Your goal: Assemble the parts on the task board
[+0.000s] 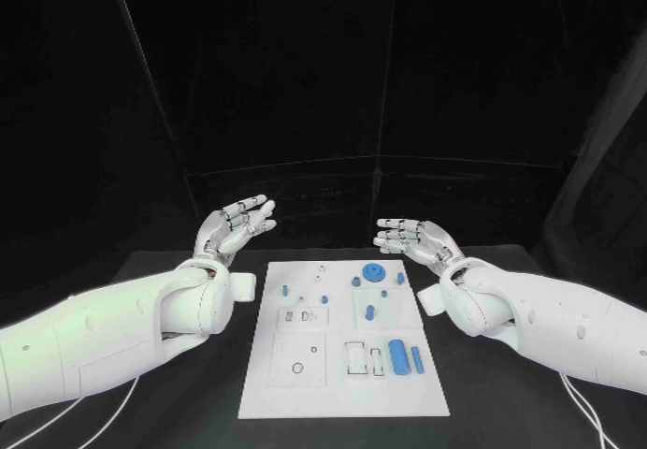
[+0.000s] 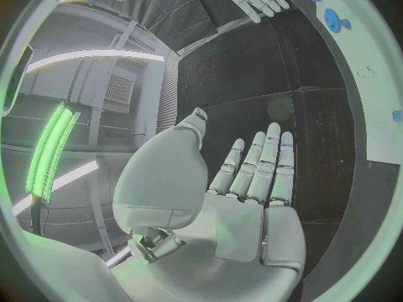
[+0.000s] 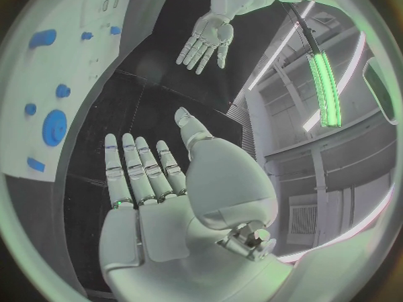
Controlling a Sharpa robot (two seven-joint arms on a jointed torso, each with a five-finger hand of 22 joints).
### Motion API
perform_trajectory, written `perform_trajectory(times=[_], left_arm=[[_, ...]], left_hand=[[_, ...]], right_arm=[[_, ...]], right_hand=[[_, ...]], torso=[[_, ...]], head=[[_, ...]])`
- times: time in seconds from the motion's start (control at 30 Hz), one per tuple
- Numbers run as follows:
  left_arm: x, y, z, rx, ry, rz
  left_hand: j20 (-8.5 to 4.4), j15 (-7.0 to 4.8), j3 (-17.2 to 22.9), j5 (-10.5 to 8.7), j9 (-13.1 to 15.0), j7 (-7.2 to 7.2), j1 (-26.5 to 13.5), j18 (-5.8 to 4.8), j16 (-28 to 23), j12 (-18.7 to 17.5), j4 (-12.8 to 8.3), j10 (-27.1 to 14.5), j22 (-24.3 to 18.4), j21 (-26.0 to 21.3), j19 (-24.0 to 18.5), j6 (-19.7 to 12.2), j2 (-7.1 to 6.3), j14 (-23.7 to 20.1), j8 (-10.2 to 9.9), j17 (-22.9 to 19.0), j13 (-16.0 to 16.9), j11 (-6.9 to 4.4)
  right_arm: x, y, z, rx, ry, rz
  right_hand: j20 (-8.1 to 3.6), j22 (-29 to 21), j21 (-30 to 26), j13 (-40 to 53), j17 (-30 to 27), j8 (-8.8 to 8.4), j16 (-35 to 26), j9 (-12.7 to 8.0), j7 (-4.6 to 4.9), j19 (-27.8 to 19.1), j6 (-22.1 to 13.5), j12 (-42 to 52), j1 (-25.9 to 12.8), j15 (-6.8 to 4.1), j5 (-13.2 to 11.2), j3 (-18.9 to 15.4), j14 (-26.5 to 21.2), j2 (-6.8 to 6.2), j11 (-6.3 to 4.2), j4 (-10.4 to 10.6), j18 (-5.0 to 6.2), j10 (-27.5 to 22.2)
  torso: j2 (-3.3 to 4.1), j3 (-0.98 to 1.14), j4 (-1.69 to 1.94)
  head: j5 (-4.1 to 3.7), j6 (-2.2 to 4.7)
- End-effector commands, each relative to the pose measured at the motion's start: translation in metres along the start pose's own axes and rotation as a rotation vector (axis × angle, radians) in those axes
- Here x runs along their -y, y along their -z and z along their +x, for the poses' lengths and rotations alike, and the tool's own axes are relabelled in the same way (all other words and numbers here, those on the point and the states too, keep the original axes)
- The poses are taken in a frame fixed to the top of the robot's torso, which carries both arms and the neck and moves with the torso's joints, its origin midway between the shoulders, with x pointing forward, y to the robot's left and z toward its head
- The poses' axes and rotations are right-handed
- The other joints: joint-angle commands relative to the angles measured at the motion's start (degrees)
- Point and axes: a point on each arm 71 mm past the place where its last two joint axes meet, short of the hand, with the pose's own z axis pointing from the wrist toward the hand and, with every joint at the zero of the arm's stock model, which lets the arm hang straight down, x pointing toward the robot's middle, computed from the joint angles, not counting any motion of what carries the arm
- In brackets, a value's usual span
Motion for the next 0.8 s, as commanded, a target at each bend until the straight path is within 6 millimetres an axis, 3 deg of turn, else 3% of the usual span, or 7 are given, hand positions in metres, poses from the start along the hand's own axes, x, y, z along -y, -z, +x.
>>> perform_trajectory(times=[0.03, 0.17, 0.33, 0.57, 0.7, 0.8], left_arm=[[0.005, 0.002, 0.004, -0.075, 0.054, 0.040], [0.008, 0.006, 0.001, -0.112, 0.049, 0.050], [0.014, 0.015, 0.001, -0.155, 0.046, 0.053], [0.025, 0.033, 0.006, -0.215, 0.058, 0.046], [0.030, 0.042, 0.012, -0.247, 0.073, 0.038], [0.032, 0.046, 0.016, -0.264, 0.083, 0.032]], left_hand=[[-0.64, -1.55, -1.09, -0.05, 0.85, 4.99, 1.65, 1.33, 1.67, 1.73, -1.96, 6.41, 0.77, 2.55, 7.29, 8.75, 0.42, 5.85, 2.08, 0.42, 0.17, -1.48], [-2.37, -3.53, -2.21, -0.03, 0.66, 3.49, 4.51, 1.32, 2.72, 1.98, -5.14, 11.47, 0.40, 3.29, 12.87, 13.47, 1.20, 12.21, 2.49, 1.12, -0.44, -3.09], [-3.39, -4.49, -3.28, 0.03, -0.08, 2.72, 5.83, 1.20, 1.91, 0.89, -7.60, 14.74, -0.62, 2.60, 16.20, 16.21, 2.28, 15.40, 1.80, 1.79, -1.36, -3.92], [-4.12, -5.18, -3.57, 0.01, -0.78, 2.39, 6.60, 1.22, 1.26, -0.50, -9.52, 16.94, -1.43, 2.03, 18.85, 17.99, 3.37, 18.04, 0.91, 2.90, -1.65, -4.46], [-4.09, -5.05, -3.69, 0.01, -1.01, 2.50, 6.50, 1.15, 0.40, -1.40, -10.10, 17.02, -1.92, 1.40, 19.08, 18.03, 3.64, 17.94, 0.22, 3.18, -1.71, -4.34], [-4.00, -4.93, -3.80, 0.00, -1.06, 2.61, 6.31, 1.13, -0.10, -1.84, -10.31, 17.00, -2.18, 1.03, 19.06, 18.03, 3.80, 17.76, -0.12, 3.28, -1.72, -4.23]], right_arm=[[-0.009, -0.001, 0.000, -0.011, 0.161, -0.100], [-0.017, -0.003, -0.001, -0.056, 0.286, -0.143], [-0.028, -0.009, -0.005, -0.129, 0.461, -0.170], [-0.044, -0.022, -0.009, -0.201, 0.776, -0.143], [-0.049, -0.030, -0.006, -0.234, 0.955, -0.114], [-0.052, -0.034, -0.004, -0.250, 1.048, -0.096]], right_hand=[[-1.03, 1.45, 5.13, 0.18, 0.31, 1.99, 2.03, 0.37, 3.53, 11.13, 16.21, 1.46, 2.74, -2.63, -0.28, 2.25, 16.80, 0.07, -2.21, -4.02, 2.56, 16.12], [-2.46, 1.91, 7.08, 0.19, 0.53, 1.15, 2.32, -0.07, 2.85, 14.89, 18.29, 0.56, 2.44, -4.00, -0.90, 3.05, 21.51, -0.28, -3.01, -5.16, 2.58, 18.74], [-5.45, 4.18, 12.46, 0.18, 1.25, 0.49, 3.21, -0.12, 1.86, 21.93, 21.38, -0.37, 1.97, -6.51, -1.02, 4.26, 28.35, -0.75, -4.34, -6.83, 2.34, 23.07], [-9.04, 9.44, 22.08, 0.21, 4.22, -0.37, 6.54, -0.10, 0.51, 27.19, 25.07, -2.10, 1.94, -9.67, -0.94, 6.21, 39.27, -2.07, -6.42, -8.38, 2.23, 28.11], [-10.25, 12.57, 27.47, 0.32, 7.24, -1.24, 10.05, -0.14, 0.09, 29.11, 26.08, -3.05, 0.96, -10.95, -1.08, 7.02, 44.94, -3.12, -7.20, -8.25, 2.35, 29.80], [-10.82, 15.19, 31.90, 0.36, 10.79, -2.20, 15.30, -0.17, -0.23, 30.37, 26.55, -3.57, -0.16, -11.41, -1.24, 7.84, 45.67, -4.06, -7.59, -8.21, 2.31, 29.48]], torso=[[0.48, 0.07, -0.14], [1.34, 0.19, -0.22], [2.47, 0.18, 0.22], [5.13, 0.13, 1.30], [6.53, 0.00, 2.06], [7.25, -0.07, 2.40]], head=[[0.17, 0.19], [0.08, 0.39], [-0.36, 0.43], [-1.35, 1.33], [-2.18, 1.71], [-2.54, 1.79]])
